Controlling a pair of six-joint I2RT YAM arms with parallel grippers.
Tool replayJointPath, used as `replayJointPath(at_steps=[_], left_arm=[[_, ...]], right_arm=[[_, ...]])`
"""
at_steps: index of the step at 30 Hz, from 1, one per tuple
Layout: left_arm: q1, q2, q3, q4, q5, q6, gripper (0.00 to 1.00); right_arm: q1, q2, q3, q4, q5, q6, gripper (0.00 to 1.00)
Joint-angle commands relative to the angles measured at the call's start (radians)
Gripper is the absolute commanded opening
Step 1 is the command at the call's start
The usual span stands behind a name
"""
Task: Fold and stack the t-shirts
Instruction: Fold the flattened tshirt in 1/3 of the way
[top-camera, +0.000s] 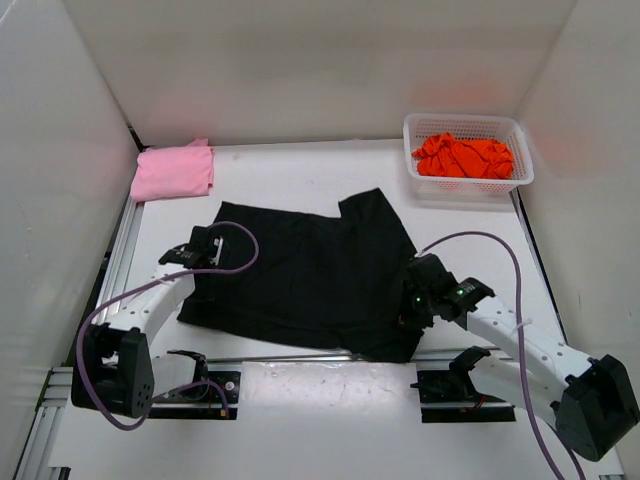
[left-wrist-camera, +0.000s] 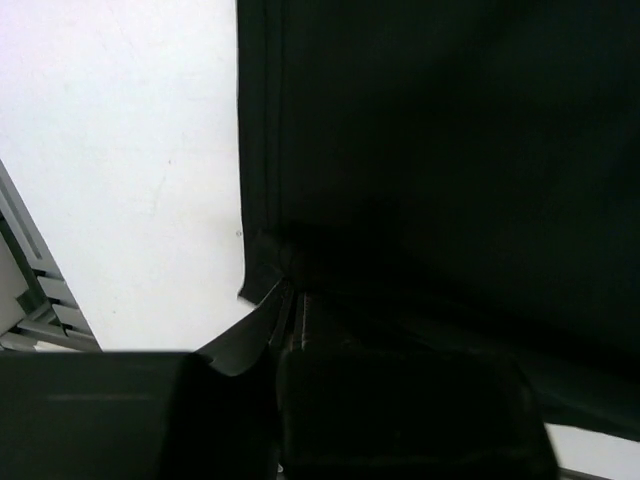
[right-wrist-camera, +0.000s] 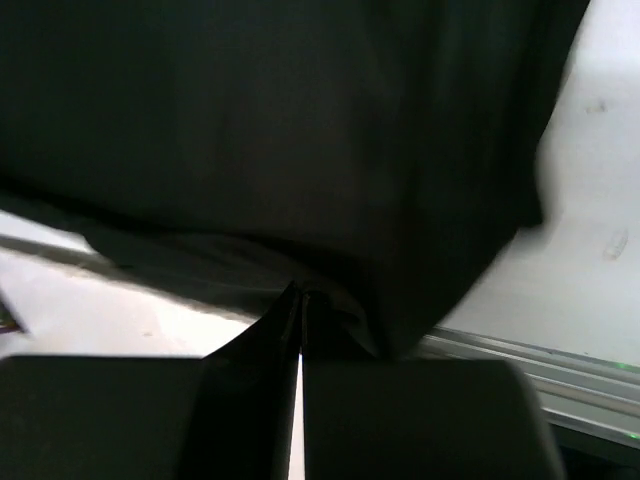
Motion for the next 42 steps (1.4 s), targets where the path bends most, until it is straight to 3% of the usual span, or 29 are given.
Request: replayJointPath(at_steps=[1,9,14,20,30,42], left_arm=[[0.0,-0.046,-0.031,0.028,-0.037,-0.001,0.14],[0.0,-0.057,0.019,0.028,-0.056,-0.001,0.15],[0.0,0.067,0.139,0.028,-0.037,-0.001,0.16],[-0.009,0.217,0.252,0.059,-0.037,-0.001,0.16],[-0.018,0.317,0.223,0.097,-0.059,-0.001,0.15],[-0.018,0.301,0.19,0.106,-0.089,-0.001,0.11]], right_arm=[[0.008,0.014,0.016,0.047,0.084,0.047,0.0],[-0.087,0.178,0.121,0.08,0.098,-0.068,0.0],[-0.11,0.314,0.183,0.09,0.089,-0.117,0.0],[-0.13,0.336,0.183,0.079,0.089,-0.117,0.0],[-0.202,0.412,0.212,0.056,0.08,-0.168,0.0],[-0.202,0.45,0.238,0.001,0.025,-0.2,0.0]])
